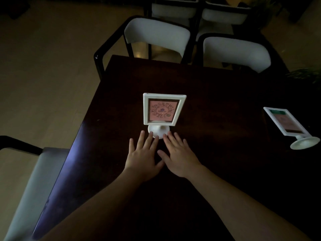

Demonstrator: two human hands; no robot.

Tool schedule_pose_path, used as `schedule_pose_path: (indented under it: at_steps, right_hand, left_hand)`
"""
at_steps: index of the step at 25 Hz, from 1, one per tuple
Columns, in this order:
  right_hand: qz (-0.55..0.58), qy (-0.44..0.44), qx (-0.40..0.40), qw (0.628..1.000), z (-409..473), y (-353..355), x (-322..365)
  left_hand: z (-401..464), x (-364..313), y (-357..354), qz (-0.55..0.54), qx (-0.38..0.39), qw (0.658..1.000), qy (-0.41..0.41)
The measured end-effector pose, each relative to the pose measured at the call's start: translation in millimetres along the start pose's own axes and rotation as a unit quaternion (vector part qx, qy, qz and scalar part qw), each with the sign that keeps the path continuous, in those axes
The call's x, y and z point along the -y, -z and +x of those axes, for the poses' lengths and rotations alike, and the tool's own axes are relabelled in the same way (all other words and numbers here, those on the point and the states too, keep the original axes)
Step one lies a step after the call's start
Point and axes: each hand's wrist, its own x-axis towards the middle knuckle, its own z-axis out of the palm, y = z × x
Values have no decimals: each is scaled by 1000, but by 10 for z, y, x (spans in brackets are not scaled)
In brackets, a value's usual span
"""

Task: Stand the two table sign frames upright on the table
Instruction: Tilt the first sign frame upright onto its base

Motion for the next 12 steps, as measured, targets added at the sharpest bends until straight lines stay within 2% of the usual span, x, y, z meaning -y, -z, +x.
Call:
schedule_pose_path:
  at_steps: [12]
  right_hand:
    - [11, -10, 1, 1000, 479, 32, -73]
  left_hand:
    - [442, 183, -39, -1, -12, 1000, 7]
